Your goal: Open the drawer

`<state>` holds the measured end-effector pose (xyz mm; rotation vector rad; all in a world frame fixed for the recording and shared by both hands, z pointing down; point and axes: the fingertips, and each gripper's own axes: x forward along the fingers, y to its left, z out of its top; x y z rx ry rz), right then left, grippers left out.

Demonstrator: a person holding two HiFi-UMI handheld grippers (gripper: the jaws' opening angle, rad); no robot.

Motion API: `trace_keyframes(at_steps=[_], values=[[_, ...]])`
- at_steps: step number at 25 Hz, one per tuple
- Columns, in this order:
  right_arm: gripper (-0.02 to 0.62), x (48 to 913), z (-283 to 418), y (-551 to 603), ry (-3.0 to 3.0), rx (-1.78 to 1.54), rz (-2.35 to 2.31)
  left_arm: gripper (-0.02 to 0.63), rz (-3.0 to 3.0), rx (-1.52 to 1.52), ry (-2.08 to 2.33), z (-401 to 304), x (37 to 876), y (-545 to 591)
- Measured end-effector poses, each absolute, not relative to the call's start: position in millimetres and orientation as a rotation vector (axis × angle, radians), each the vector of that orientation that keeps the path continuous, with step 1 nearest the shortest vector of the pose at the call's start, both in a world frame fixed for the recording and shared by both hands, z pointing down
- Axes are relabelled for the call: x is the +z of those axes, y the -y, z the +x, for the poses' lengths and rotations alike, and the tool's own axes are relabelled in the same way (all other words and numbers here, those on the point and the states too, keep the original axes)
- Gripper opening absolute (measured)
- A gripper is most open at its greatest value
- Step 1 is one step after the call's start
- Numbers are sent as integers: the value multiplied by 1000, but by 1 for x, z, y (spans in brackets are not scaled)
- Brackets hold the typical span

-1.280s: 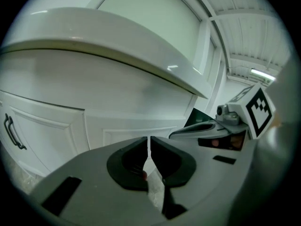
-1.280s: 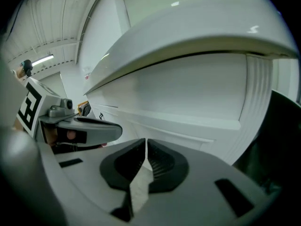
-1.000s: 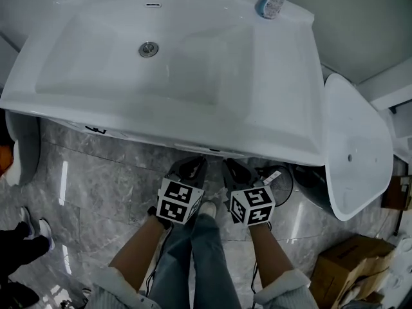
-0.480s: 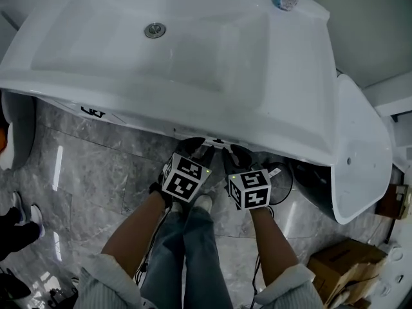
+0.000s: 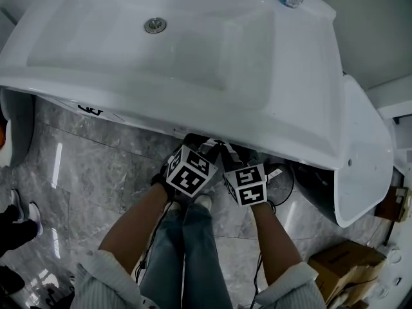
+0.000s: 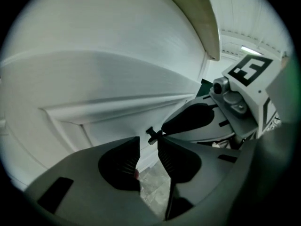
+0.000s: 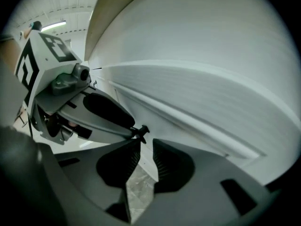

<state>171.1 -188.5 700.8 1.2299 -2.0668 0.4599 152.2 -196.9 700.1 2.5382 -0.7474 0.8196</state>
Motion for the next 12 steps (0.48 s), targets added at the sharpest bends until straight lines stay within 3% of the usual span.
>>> trace_keyframes(at_steps=[5, 12], values=[[43, 706, 166, 188, 2030, 294, 1087, 57, 2619, 890, 673, 160, 699, 192], [40, 709, 162, 190, 1993, 188, 1000, 55, 2690, 989, 619, 163, 699, 190]])
